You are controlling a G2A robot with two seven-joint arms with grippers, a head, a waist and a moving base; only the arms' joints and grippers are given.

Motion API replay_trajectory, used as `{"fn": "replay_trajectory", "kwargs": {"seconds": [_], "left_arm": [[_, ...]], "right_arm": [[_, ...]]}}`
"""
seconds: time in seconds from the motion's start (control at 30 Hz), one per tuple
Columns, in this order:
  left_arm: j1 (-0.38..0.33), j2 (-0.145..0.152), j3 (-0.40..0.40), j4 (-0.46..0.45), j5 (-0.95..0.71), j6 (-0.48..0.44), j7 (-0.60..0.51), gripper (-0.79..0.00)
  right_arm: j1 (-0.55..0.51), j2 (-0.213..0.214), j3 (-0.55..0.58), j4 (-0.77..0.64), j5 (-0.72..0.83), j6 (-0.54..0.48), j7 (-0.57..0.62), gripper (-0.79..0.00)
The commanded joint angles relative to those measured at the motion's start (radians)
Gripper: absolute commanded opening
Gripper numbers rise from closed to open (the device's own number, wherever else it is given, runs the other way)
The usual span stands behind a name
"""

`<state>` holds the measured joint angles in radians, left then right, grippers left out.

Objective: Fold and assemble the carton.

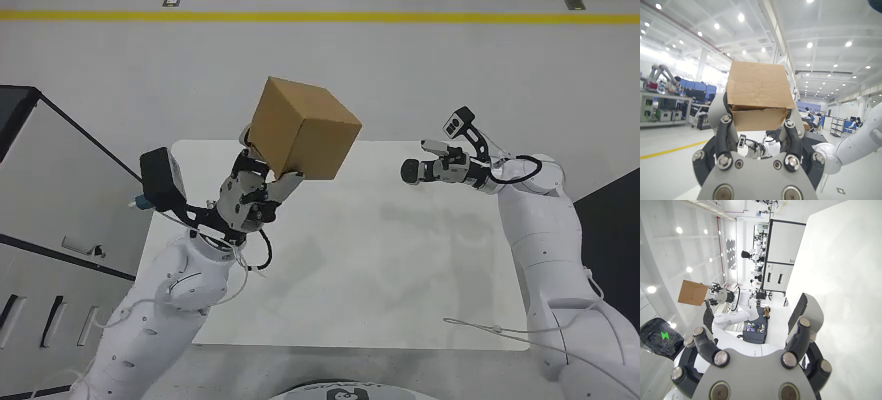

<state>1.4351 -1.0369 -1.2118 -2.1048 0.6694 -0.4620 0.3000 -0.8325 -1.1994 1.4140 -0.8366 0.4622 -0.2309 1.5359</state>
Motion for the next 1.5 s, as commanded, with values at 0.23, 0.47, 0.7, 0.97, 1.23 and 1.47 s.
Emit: {"fn": "replay_trajectory", "kwargs": {"seconds": [0.23,0.47,0.7,0.97,1.23,1.47], "left_arm": [[-0.035,0.018,-0.129,-0.024,-0.275,-0.045,-0.364,-0.785],[-0.091,0.034,-0.194,0.003,-0.440,-0.087,-0.629,-0.785],[-0.172,0.039,-0.202,-0.006,-0.578,0.004,-0.795,-0.785],[-0.244,0.042,-0.212,-0.017,-0.686,0.110,-0.907,-0.785],[-0.244,0.042,-0.212,-0.017,-0.686,0.110,-0.907,-0.785],[-0.276,0.049,-0.244,0.002,-0.808,0.270,-1.052,-0.785]], "right_arm": [[0.000,0.000,0.000,0.000,0.000,0.000,0.000,0.000],[0.000,0.000,0.000,0.000,0.000,0.000,0.000,0.000],[0.000,0.000,0.000,0.000,0.000,0.000,0.000,0.000],[0.000,0.000,0.000,0.000,0.000,0.000,0.000,0.000],[0.000,0.000,0.000,0.000,0.000,0.000,0.000,0.000],[0.000,0.000,0.000,0.000,0.000,0.000,0.000,0.000]]}}
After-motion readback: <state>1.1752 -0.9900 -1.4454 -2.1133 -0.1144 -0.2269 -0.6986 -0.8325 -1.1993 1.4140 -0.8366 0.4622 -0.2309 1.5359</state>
